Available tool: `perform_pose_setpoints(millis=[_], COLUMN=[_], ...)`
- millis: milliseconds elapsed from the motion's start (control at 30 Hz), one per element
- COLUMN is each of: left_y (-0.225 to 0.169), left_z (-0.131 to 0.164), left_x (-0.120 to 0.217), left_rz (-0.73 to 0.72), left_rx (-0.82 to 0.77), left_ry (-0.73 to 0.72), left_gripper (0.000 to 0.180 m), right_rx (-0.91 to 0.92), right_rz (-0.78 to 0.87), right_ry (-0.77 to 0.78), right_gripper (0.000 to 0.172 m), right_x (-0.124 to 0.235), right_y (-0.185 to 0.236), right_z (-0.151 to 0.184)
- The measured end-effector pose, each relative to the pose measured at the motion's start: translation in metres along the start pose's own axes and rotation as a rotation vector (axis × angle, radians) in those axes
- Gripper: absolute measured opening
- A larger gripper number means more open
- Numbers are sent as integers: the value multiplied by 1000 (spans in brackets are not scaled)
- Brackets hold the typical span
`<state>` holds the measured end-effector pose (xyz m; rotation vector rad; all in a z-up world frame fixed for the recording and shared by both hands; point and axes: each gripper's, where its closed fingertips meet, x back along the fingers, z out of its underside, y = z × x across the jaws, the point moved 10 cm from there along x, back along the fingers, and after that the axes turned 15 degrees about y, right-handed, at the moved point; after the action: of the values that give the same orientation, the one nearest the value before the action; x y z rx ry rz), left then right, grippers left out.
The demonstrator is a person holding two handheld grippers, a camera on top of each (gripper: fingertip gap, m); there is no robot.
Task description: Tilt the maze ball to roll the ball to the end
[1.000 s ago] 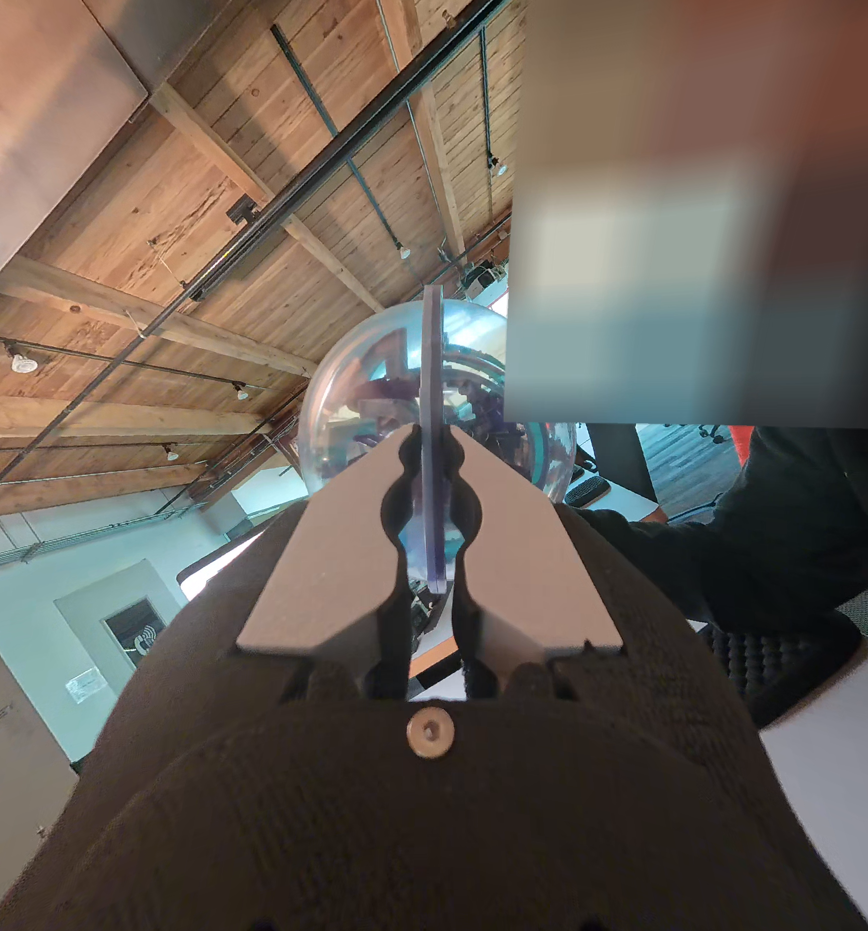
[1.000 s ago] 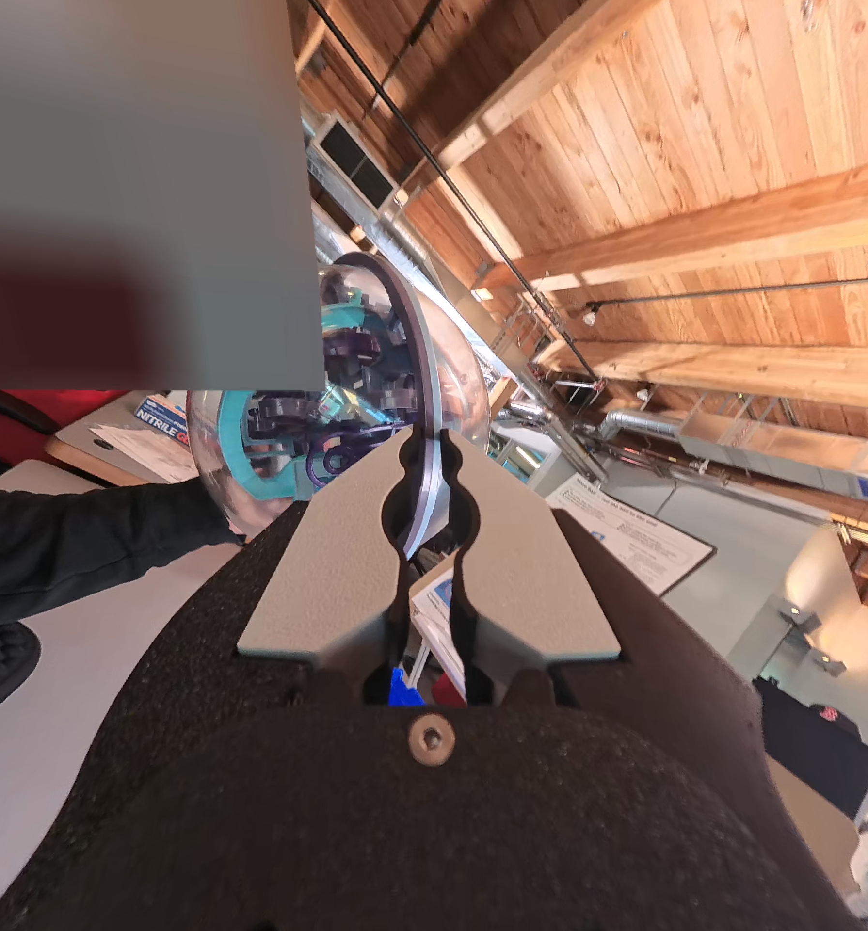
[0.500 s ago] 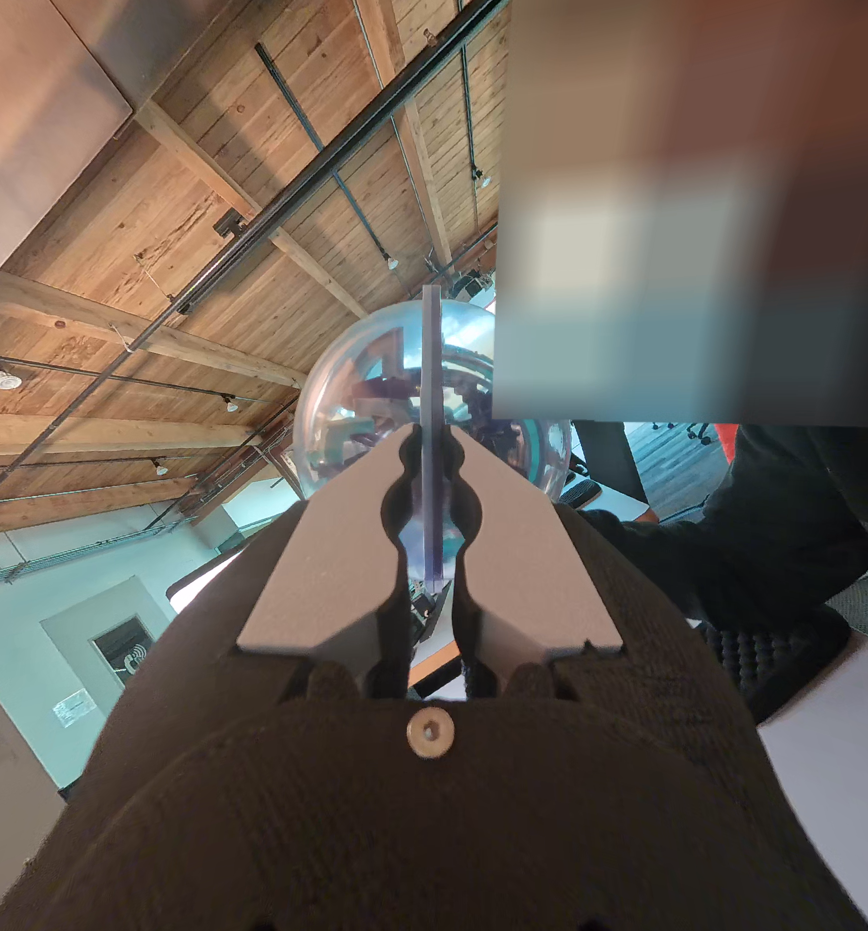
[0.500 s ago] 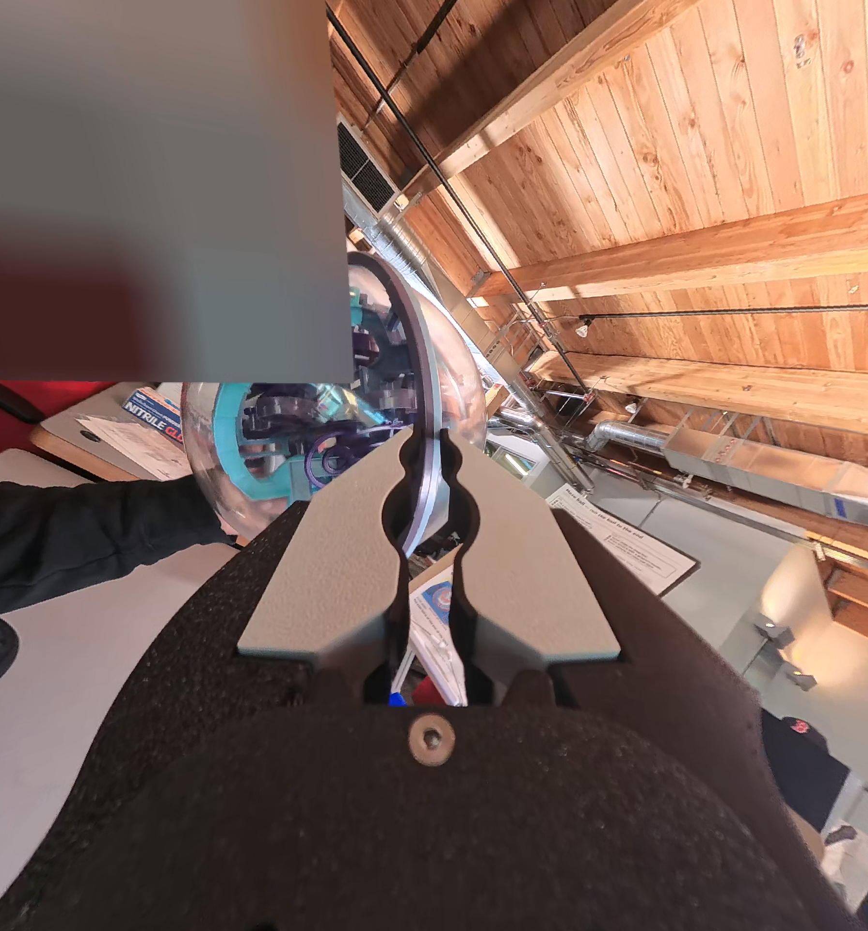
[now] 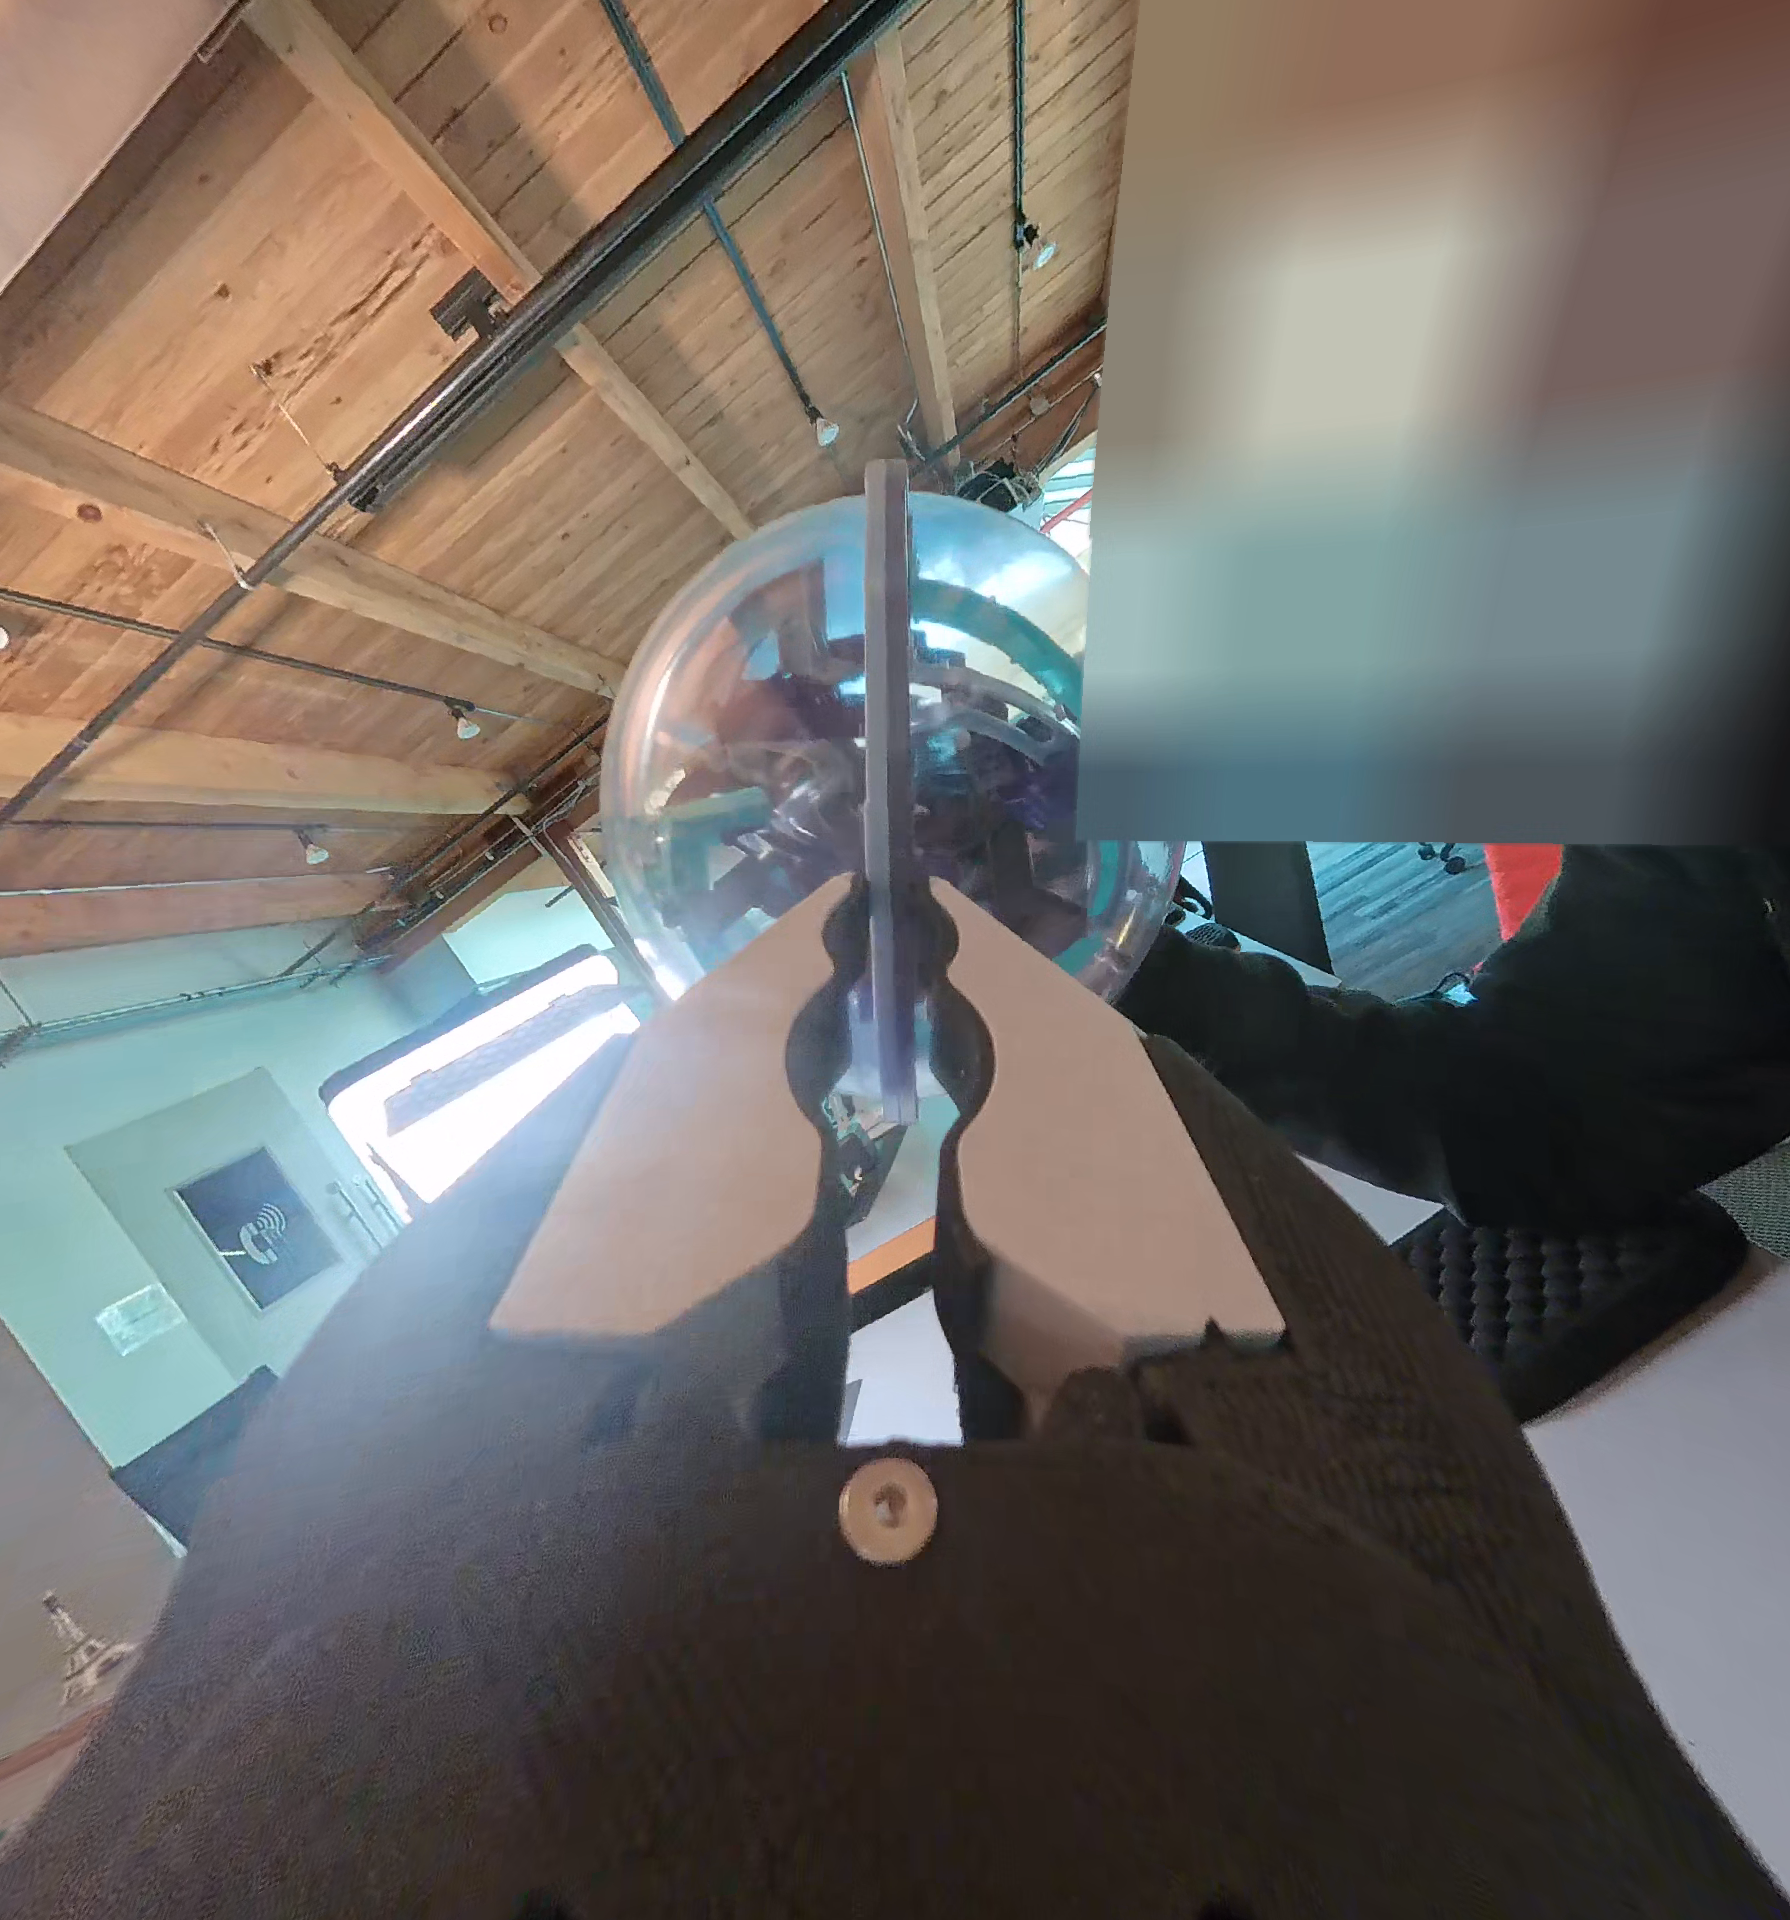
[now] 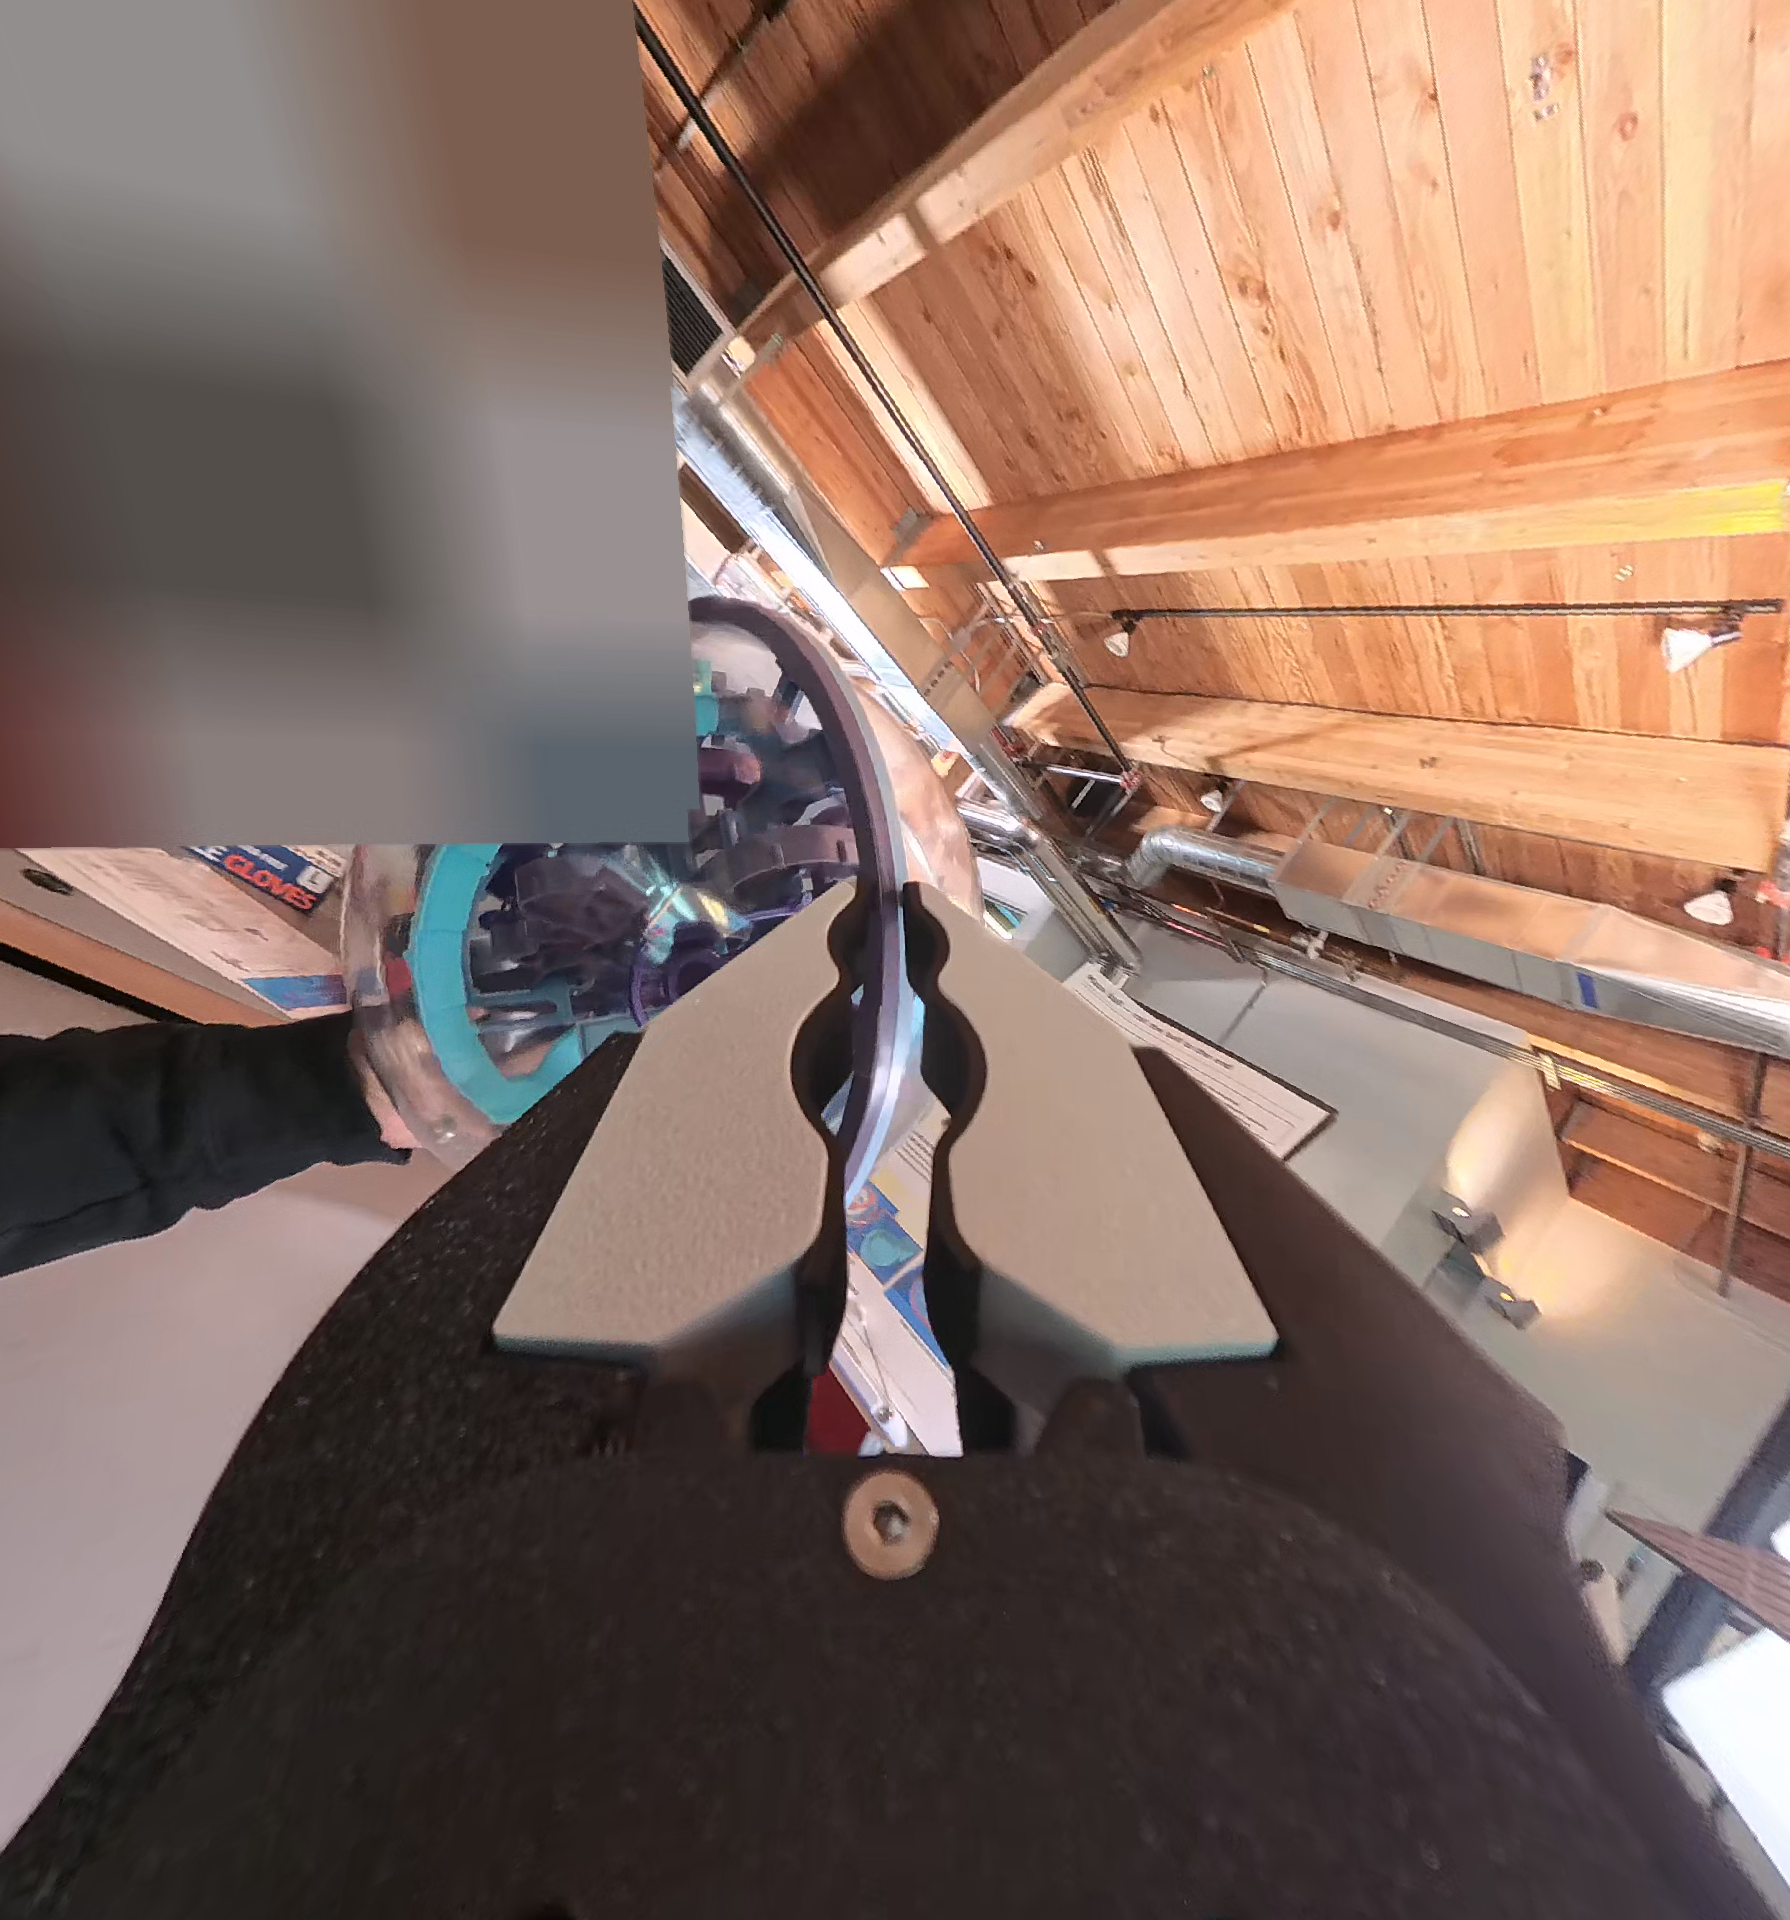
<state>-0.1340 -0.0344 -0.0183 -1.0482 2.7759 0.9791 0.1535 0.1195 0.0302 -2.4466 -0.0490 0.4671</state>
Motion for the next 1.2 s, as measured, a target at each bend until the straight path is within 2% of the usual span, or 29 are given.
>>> perform_pose_setpoints(millis=[267, 400, 833, 1200], left_y=[3, 7, 8, -12], left_z=[14, 22, 38, 28], left_x=[-7, -6, -9, -14], left_rz=[13, 16, -1, 15], left_rx=[89, 155, 284, 329], left_ry=[-5, -67, -181, -204], left_gripper=[7, 7, 6, 6], right_rx=[-69, -146, -213, -171], right_rz=[-4, -56, -48, -50], right_ry=[54, 29, 18, -14], right_gripper=[0, 0, 0, 0], right_x=[1, -1, -8, -5], right_y=[-8, -12, -18, -9], right_z=[5, 12, 22, -7])
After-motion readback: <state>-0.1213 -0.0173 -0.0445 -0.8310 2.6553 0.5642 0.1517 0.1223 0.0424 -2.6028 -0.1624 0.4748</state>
